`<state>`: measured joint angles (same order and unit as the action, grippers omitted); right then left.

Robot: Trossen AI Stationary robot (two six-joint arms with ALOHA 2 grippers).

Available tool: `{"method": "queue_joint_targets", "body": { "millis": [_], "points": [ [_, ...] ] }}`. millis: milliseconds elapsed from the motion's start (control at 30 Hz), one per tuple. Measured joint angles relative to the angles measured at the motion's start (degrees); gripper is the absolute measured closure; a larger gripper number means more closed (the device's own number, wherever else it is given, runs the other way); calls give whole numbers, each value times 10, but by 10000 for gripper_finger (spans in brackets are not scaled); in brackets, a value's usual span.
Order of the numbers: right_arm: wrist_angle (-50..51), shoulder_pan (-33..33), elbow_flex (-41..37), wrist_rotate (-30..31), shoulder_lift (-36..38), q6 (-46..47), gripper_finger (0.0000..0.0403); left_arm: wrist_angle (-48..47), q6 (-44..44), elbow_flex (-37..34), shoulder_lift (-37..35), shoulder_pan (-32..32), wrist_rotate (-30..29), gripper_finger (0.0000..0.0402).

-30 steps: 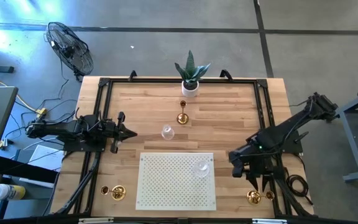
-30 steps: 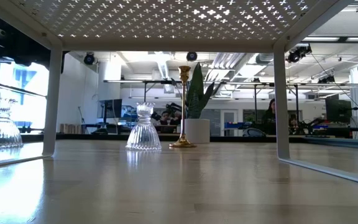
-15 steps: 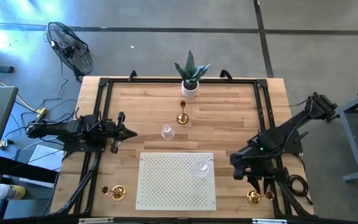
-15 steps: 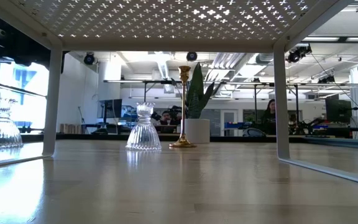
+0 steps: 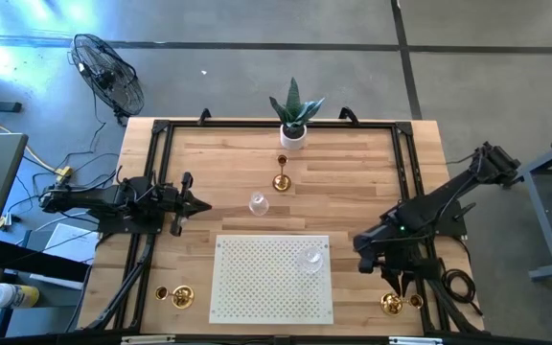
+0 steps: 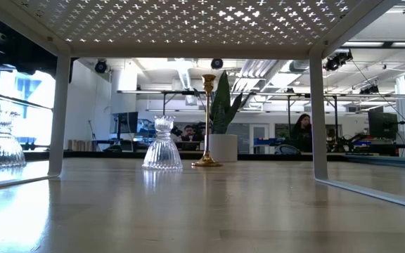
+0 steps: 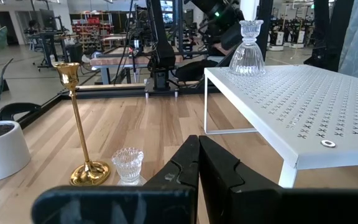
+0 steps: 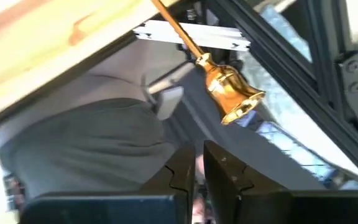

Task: Pick & Place candle stick holders
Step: Put the bottom right gold candle holder on the shelf

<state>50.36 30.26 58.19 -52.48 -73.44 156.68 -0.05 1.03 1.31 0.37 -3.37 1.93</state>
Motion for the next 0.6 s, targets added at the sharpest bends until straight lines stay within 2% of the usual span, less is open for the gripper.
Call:
{"method": "queue_joint_targets", "body": {
  "millis": [133,500,600],
  "points": [
    [-8,3,0,27,10,10,347,0,0,0,0,0,0,400],
    [-16,16,0,3,10,32,231,0,0,0,0,0,0,400],
    [-23,31,0,-3,10,75,208,0,0,0,0,0,0,400]
  ]
}}
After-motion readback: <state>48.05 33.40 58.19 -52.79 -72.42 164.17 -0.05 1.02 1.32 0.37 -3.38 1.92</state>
